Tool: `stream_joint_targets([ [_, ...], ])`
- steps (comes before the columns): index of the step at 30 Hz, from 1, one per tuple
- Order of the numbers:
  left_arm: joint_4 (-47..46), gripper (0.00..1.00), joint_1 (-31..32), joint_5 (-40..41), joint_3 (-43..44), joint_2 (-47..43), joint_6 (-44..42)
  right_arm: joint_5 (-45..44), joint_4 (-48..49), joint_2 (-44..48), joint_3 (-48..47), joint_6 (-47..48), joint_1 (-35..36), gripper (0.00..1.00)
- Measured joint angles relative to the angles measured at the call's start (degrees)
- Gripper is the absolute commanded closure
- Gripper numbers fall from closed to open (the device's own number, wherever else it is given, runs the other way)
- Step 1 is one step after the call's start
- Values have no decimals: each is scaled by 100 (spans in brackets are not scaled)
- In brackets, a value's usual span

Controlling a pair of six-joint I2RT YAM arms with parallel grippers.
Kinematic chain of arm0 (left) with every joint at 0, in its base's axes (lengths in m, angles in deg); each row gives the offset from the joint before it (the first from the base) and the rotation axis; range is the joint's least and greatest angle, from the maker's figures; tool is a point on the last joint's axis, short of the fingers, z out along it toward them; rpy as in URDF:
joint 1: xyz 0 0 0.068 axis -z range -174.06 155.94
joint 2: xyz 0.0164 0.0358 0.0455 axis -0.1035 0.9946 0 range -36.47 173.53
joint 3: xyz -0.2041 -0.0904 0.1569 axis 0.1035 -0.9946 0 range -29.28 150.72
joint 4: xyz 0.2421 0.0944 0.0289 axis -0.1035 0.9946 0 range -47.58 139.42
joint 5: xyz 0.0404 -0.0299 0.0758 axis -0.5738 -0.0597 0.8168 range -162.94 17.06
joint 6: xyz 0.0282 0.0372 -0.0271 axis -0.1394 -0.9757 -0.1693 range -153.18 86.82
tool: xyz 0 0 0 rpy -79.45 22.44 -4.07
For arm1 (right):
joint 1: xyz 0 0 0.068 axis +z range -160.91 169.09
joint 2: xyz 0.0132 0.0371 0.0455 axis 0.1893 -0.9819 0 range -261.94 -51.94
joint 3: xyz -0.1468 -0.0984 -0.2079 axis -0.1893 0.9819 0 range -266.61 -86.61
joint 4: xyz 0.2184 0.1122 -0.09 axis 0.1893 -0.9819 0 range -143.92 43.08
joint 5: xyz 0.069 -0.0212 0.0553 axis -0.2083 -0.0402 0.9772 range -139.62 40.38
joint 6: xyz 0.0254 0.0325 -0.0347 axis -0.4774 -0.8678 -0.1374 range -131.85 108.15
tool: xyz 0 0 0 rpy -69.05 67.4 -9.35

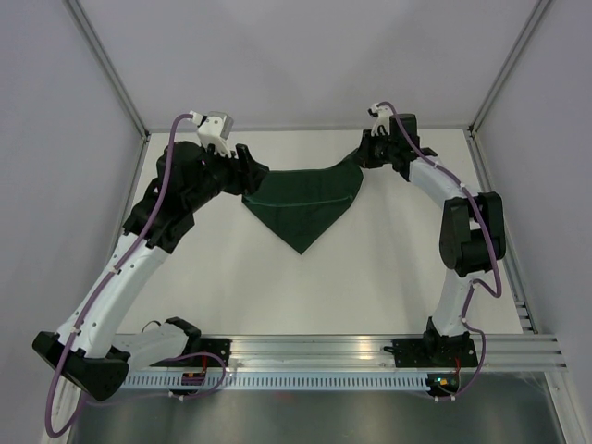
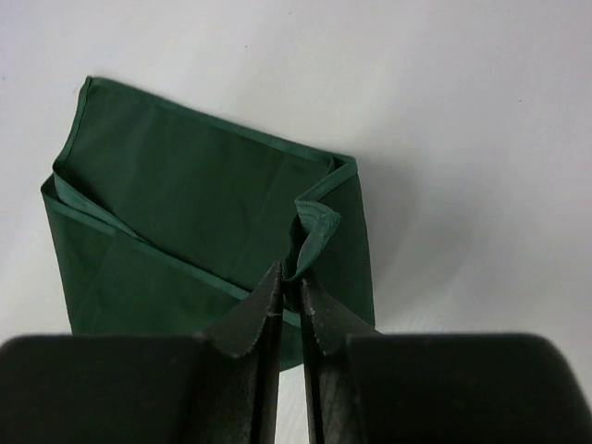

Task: Fold the napkin, place the utensils inside, and roll it up
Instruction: Fold the napkin at the center of the board.

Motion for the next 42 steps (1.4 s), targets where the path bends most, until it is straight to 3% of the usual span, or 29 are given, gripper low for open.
stream_joint_targets([
  [11, -15, 35, 0, -37, -22, -20, 4, -662, -68, 782, 852, 1156, 1287, 83],
  [19, -42, 35, 0, -52, -35, -26, 57, -955, -297, 855, 1080, 1593, 2103, 86],
  [42, -378, 35, 0, -164, -662, -57, 269, -1069, -420, 634, 1738, 2002, 2892, 84],
])
